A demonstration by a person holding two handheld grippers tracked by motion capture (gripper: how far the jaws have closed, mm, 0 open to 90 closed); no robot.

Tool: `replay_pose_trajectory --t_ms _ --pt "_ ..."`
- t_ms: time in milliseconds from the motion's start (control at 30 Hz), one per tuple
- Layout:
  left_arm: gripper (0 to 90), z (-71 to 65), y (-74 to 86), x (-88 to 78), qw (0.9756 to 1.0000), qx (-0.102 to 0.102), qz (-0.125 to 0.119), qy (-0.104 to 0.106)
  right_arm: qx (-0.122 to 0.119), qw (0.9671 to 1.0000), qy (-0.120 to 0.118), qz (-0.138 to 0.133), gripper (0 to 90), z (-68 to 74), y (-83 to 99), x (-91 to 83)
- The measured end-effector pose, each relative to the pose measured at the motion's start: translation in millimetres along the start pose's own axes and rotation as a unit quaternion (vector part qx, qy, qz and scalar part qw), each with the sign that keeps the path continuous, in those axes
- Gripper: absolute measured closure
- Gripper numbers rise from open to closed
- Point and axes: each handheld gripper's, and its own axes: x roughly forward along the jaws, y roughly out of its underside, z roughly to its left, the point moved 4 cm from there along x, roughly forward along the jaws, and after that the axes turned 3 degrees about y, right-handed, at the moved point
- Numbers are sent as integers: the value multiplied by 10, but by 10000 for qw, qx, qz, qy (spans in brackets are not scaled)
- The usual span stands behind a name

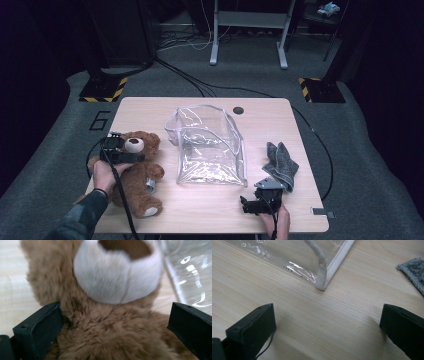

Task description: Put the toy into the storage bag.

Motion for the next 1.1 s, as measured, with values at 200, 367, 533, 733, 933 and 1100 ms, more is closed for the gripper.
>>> replay_pose_trajectory --t_ms 200,367,533,733,933,1100 --pt "0 41 71 117 9996 24 60 -263 6 10000 9 -5 0 4 0 0" --pt "29 10 143 182 9987 139 -71 -480 35 10000 17 2 0 9 2 -3" --pt "188 21 199 206 9982 206 -194 -522 39 10000 18 -5 0 11 2 -1" --pt "345 31 221 215 9981 220 -233 -525 88 9999 58 -15 0 14 -8 11" --pt "425 13 248 163 9969 352 -410 -571 -84 10000 -52 -4 0 -8 -20 24" --pt "461 -9 231 107 9962 437 -489 -567 -64 9999 -80 -14 0 -21 -46 51"
